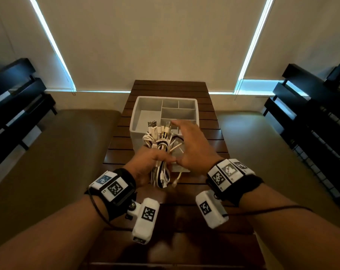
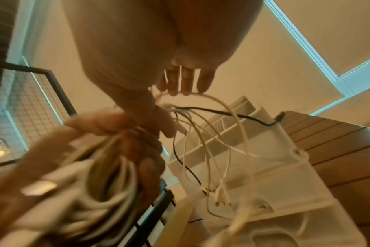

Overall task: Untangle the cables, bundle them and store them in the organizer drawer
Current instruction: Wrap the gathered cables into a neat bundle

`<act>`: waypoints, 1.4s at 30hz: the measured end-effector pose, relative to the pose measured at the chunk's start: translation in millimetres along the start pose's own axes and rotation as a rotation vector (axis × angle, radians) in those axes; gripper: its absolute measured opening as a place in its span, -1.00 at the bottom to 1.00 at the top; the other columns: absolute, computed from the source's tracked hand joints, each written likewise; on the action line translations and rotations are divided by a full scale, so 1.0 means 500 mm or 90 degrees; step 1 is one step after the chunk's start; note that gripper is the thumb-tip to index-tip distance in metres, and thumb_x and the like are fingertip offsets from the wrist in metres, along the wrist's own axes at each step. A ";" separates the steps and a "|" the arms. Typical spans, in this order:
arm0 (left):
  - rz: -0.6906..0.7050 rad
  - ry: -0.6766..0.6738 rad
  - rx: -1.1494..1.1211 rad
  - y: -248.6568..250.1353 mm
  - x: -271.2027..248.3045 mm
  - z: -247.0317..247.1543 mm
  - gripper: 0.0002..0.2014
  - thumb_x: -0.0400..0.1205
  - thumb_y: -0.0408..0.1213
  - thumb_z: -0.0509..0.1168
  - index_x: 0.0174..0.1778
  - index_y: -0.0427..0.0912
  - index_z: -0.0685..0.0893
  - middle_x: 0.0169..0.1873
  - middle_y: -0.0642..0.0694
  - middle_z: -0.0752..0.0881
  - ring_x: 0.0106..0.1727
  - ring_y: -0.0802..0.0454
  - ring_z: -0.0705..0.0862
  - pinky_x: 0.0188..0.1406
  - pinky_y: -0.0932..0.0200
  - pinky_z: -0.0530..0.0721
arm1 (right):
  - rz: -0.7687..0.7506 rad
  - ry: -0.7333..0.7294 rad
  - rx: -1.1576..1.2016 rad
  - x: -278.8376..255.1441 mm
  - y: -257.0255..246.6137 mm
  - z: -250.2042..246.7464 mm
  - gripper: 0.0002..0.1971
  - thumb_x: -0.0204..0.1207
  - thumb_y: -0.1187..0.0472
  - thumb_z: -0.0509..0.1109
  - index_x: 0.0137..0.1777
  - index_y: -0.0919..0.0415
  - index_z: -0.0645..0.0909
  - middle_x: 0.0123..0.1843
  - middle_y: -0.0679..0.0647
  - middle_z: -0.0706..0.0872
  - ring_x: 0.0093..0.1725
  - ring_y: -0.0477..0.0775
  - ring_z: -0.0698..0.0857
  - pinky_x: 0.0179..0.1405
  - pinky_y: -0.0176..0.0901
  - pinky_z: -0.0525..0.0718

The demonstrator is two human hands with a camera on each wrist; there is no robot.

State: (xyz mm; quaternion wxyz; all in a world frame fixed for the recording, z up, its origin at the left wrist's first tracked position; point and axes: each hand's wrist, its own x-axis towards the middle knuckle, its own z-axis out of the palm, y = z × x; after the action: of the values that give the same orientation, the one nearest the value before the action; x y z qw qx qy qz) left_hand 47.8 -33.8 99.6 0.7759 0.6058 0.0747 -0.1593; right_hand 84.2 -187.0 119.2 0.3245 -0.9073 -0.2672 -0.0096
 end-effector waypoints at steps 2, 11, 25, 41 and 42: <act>-0.008 -0.042 0.016 0.001 -0.010 0.002 -0.83 0.20 -0.56 0.46 -0.31 -0.37 0.72 -0.48 -0.24 0.69 -0.51 -0.09 0.66 -0.44 0.12 0.68 | 0.016 -0.020 0.032 0.008 0.009 0.005 0.08 0.23 0.17 0.66 0.67 0.02 0.06 0.56 0.04 0.42 0.51 0.04 0.43 0.53 0.05 0.38; -0.051 -0.181 0.026 0.018 -0.039 -0.022 -0.80 0.27 -0.60 0.32 -0.22 -0.33 0.62 -0.48 -0.07 0.70 -0.49 0.08 0.69 -0.48 0.23 0.69 | 0.024 -0.200 0.110 0.019 0.012 -0.056 -0.84 0.34 0.14 0.61 -0.27 -0.13 0.70 -0.32 -0.10 0.77 -0.33 -0.23 0.72 -0.26 -0.36 0.68; -0.022 -0.145 -0.037 0.008 -0.022 -0.052 -0.78 0.16 -0.39 0.50 -0.33 -0.29 0.65 -0.55 -0.19 0.61 -0.55 -0.03 0.64 -0.46 0.20 0.66 | 0.020 -0.075 0.140 -0.005 0.052 -0.054 -0.75 0.50 -0.03 0.41 0.07 0.08 0.64 -0.17 0.04 0.73 -0.26 -0.04 0.65 -0.25 -0.17 0.62; -0.023 -0.158 -0.031 0.001 -0.024 -0.038 -0.68 0.23 -0.30 0.55 -0.23 -0.42 0.69 -0.44 -0.25 0.65 -0.41 -0.12 0.66 -0.26 0.04 0.71 | 0.165 -0.114 0.523 -0.048 0.025 0.013 -0.63 0.74 0.05 0.04 0.03 0.30 0.58 -0.37 0.08 0.47 -0.40 -0.01 0.47 -0.37 -0.22 0.51; -0.033 -0.140 -0.049 0.002 -0.020 -0.040 -0.51 0.21 -0.27 0.59 -0.10 -0.56 0.65 -0.32 -0.34 0.66 -0.27 -0.21 0.67 -0.04 -0.11 0.72 | 0.170 -0.110 0.541 -0.051 0.026 0.009 -0.59 0.72 0.01 0.05 0.07 0.33 0.59 -0.35 0.07 0.52 -0.38 0.00 0.51 -0.34 -0.20 0.54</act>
State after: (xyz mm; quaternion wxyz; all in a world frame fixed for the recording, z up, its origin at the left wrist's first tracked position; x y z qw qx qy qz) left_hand 40.2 -12.5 98.5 0.7977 0.5523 0.0103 -0.2417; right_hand 68.2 -204.7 103.1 0.6432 -0.7175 -0.1538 0.2187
